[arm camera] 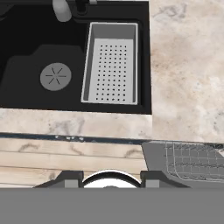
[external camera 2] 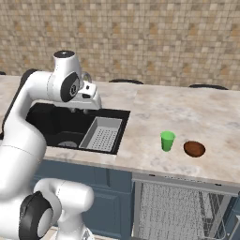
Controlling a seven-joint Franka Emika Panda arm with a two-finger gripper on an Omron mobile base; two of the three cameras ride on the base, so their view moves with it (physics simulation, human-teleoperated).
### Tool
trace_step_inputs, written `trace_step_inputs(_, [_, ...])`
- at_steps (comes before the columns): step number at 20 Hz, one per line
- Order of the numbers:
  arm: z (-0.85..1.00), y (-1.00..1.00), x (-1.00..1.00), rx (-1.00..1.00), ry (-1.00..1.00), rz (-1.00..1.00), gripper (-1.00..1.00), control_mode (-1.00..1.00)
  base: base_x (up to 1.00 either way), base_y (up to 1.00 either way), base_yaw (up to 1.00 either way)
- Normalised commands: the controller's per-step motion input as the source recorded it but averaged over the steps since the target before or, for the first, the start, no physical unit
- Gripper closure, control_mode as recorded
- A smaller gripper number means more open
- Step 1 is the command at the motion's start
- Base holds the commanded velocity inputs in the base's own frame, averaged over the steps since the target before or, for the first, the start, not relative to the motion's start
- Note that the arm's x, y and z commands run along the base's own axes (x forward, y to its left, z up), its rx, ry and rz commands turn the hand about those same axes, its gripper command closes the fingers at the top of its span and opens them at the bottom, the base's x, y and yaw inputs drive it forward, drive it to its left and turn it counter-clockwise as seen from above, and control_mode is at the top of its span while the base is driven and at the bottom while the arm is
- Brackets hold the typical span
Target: Pick up the cup and bowl from the counter, place them in the dishwasher, and close the dishwasher door.
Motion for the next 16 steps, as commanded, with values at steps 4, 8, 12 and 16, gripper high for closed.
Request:
trace_step_inputs(4, [0.0,-0.04,0.0,0.0,0.0,0.0,-1.0,-1.0,0.0,0.0,0.0])
trace_step_inputs(8, [0.0,-0.13,0.0,0.0,0.0,0.0,-1.0,-1.0,0.0,0.0,0.0])
trace_step_inputs(12, [0.0,-0.19,0.0,0.0,0.0,0.0,-1.0,-1.0,0.0,0.0,0.0])
trace_step_inputs(16, [0.0,-0.2,0.0,0.0,0.0,0.0,-1.0,-1.0,0.0,0.0,0.0])
